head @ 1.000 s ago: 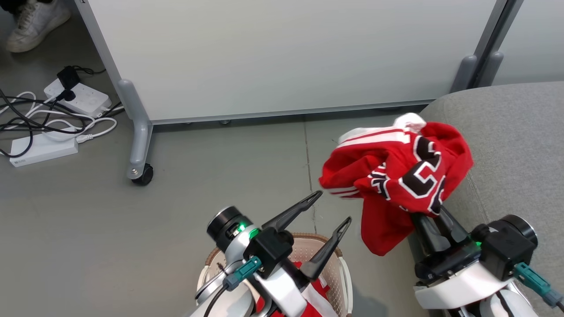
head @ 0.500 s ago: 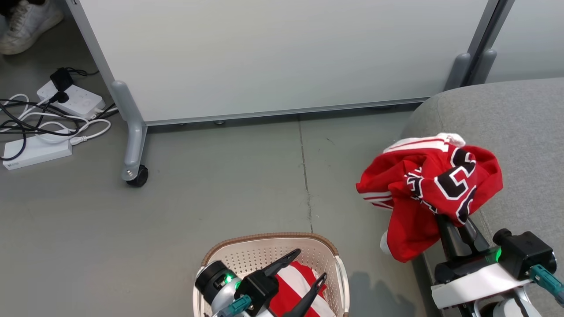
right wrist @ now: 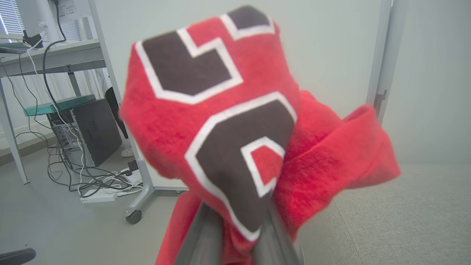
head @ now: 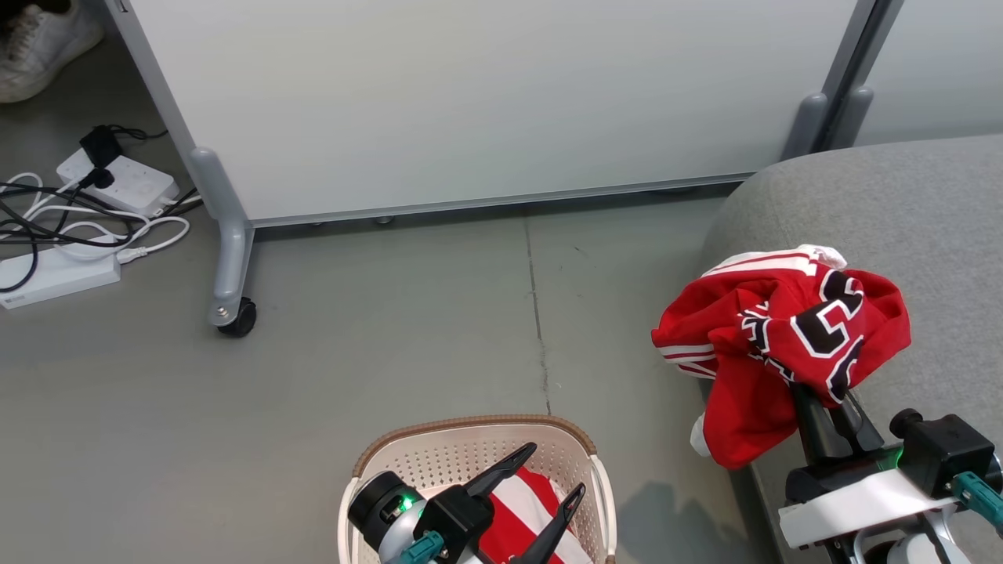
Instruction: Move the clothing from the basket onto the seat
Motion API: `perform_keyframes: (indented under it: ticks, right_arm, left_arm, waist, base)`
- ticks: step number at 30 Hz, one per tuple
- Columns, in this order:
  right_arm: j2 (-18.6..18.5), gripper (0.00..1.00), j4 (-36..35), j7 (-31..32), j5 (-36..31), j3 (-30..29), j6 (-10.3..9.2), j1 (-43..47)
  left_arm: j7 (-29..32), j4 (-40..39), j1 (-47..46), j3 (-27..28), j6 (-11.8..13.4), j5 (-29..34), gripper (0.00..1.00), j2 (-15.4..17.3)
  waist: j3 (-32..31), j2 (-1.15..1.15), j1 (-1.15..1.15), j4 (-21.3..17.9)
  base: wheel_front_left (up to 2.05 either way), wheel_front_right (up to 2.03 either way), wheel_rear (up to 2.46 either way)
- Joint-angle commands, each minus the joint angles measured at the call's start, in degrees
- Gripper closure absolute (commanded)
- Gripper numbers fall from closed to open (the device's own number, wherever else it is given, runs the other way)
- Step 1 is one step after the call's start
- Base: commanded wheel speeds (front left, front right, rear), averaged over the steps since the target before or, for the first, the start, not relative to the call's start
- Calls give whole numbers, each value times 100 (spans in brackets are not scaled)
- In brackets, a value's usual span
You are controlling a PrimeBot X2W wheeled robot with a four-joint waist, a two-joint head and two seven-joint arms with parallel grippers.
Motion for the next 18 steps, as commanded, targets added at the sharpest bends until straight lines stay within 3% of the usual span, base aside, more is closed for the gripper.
perform_keyframes:
  ticks: [1,9,18]
  right_arm:
    - [-27,100,-34,-33,-6,-46,1,58]
    - [-6,100,-68,-33,-56,-191,1,70]
    - [20,100,-122,-33,-161,-297,1,-14]
  left_arm:
    - [0,-19,-1,30,-6,20,0,13]
    - [0,-29,28,51,-7,2,0,-17]
    - [0,-83,-136,91,-7,61,0,0]
  waist:
    - [10,0,0,-44]
    - [71,0,0,-419]
    - [278,0,0,-1248]
  base:
    - [0,0,0]
    - [0,0,0]
    - [0,0,0]
